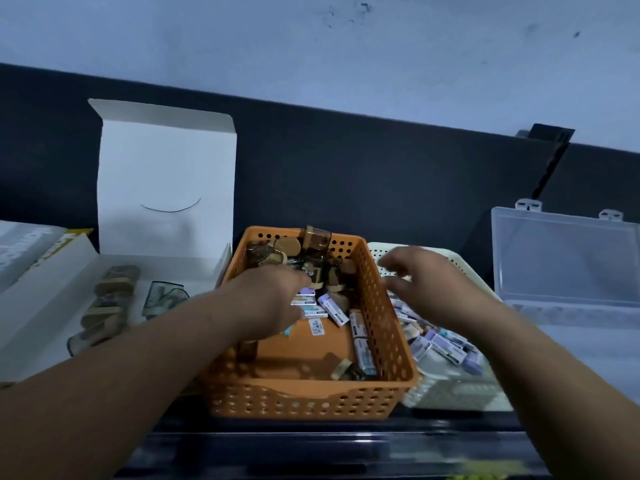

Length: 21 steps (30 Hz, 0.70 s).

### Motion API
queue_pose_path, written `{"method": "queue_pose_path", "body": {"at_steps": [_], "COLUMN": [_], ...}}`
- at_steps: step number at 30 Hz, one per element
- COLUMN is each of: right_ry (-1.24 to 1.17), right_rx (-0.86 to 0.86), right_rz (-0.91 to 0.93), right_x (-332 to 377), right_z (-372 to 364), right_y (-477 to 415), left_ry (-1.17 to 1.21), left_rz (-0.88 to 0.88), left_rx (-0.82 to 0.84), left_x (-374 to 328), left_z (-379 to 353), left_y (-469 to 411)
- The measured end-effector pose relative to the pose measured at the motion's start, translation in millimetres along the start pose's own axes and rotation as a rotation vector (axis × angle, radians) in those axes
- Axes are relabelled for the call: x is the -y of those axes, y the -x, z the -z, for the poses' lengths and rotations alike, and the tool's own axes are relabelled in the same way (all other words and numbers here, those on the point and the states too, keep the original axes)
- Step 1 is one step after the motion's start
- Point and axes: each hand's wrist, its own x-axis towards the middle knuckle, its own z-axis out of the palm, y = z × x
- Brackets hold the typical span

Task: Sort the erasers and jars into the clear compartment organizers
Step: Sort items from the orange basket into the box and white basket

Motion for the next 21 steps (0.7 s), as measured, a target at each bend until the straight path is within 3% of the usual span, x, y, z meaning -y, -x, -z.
{"method": "queue_pose_path", "body": {"at_steps": [3, 7, 12, 18, 21], "right_ry": [-0.078, 0.165, 0.386, 0.219, 0.271], "right_rx": [0.136, 0.361, 0.493, 0.513, 0.529], "right_rz": [0.115, 0.130, 0.077, 0.063, 0.136], "right_x": [33.9, 54.7, 62.9, 57.6, 58.7], "right_z": [-10.9, -36.0, -63.2, -65.9, -71.9], "right_y": [-6.0, -26.8, -45.1, -46.8, -44.7], "left_ry": [-0.110, -0.262, -0.158, 0.071, 0.142], "left_rz": [-0.020, -0.038, 0.053, 0.091, 0.094], "left_rx": [0.226, 0.368, 0.390, 0.303, 0.287], "left_x": [-10.2, -10.0, -2.0, 6.6, 8.0], "left_z": [-5.3, -11.8, -10.5, -9.7, -13.7], "left_y": [-8.0, -13.0, -11.7, -7.3, -8.6]}}
